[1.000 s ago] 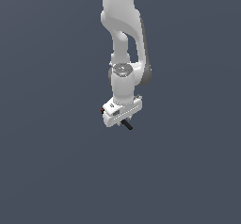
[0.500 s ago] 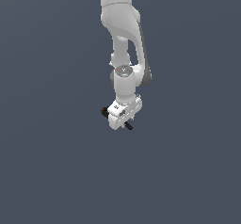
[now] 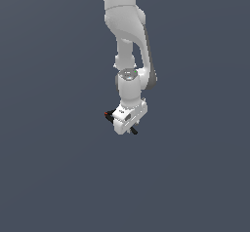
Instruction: Pick up the object and move it to a goal position.
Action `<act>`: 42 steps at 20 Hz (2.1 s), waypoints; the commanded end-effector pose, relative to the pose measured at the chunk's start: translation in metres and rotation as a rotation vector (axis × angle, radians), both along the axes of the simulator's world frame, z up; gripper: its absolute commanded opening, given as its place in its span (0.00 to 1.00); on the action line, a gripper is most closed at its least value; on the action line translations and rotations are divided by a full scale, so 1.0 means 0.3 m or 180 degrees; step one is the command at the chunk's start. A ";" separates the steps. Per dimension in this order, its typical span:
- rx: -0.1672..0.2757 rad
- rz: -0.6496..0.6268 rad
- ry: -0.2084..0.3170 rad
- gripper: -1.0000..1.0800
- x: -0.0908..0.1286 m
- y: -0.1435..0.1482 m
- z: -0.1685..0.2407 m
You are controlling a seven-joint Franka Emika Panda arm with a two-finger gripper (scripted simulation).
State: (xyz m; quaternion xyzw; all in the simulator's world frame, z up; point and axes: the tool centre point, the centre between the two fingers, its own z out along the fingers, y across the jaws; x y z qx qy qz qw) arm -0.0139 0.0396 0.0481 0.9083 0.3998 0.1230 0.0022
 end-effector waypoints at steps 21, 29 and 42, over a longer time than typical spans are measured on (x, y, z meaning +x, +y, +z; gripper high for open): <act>0.0001 0.0017 -0.0007 0.00 0.020 0.012 -0.091; 0.0001 0.0017 -0.0005 0.00 0.030 -0.001 -0.090; 0.0005 0.0014 -0.0007 0.00 0.185 -0.191 -0.065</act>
